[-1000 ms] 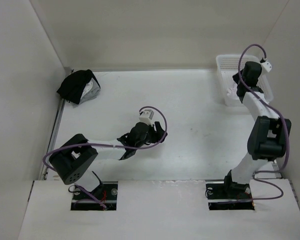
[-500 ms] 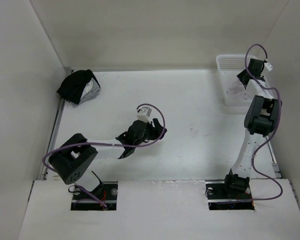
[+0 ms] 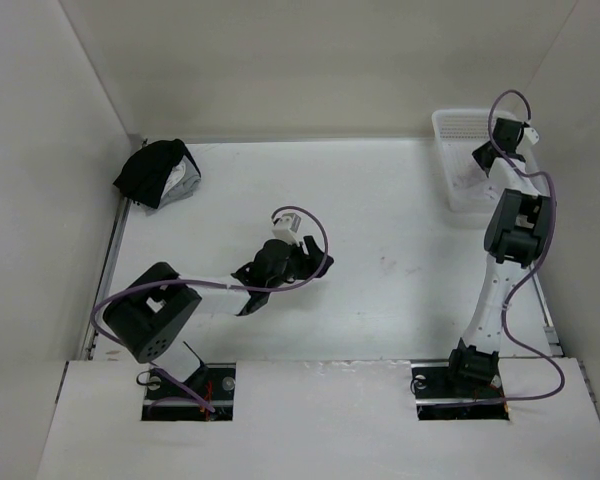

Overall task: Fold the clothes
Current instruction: Grab the tank top from the pile, then move the tank top to the center of the board

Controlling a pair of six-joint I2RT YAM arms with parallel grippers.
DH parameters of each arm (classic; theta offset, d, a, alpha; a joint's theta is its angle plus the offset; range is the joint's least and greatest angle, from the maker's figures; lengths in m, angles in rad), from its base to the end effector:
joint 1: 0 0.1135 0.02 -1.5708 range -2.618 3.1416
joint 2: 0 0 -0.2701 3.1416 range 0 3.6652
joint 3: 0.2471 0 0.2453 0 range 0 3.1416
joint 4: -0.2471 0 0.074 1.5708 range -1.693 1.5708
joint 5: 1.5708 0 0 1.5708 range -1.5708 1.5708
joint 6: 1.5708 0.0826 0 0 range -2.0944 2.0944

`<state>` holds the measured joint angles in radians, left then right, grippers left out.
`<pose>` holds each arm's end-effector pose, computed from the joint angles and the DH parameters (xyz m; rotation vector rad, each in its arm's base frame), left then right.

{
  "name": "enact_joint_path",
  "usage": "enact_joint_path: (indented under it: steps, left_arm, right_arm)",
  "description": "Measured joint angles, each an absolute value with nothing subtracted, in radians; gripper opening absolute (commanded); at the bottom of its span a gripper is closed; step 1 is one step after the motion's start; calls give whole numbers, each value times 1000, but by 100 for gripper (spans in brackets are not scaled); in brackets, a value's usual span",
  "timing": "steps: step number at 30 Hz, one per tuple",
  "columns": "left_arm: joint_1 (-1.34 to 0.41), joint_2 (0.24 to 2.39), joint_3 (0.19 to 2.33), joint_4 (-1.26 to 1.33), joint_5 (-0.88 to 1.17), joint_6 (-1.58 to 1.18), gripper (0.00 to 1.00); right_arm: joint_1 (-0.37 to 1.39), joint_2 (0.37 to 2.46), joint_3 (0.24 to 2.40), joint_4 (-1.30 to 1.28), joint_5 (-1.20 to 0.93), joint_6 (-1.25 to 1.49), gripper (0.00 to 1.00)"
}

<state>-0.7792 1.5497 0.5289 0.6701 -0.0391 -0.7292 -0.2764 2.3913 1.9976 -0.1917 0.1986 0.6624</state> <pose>0.2419 -0.2344 0.1583 0.0232 2.0461 -0.9501 0.5626 -0.1765 0.1762 1.0702 1.8569 0.0111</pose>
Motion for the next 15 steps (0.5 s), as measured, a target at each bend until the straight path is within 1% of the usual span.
enact_joint_path:
  steps: [3,4,7,9,12,15]
  left_arm:
    - [-779,1556,529,675,-31,-737,56]
    - [-779,1559,529,678,-28,-739,56]
    - [-779,1560,528,683,-22,-741,56]
    - [-779,1560,527,688,-22,-741,55]
    - [-767,1559,521,695,-23,-746,55]
    - [-735,1543,505,695,-28,-755,54]
  right_arm:
    - [-276,2361,1936,-121,191,667,2]
    - [-276,2324,1876,-83,186,669,2]
    - [-269,2149,1678,-28,172,675,2]
    - [-256,2018,1607,-14,161,678,2]
    - [-200,1794,1583,35,141,677,2]
    - [-91,1587,1624,86,120,669,3]
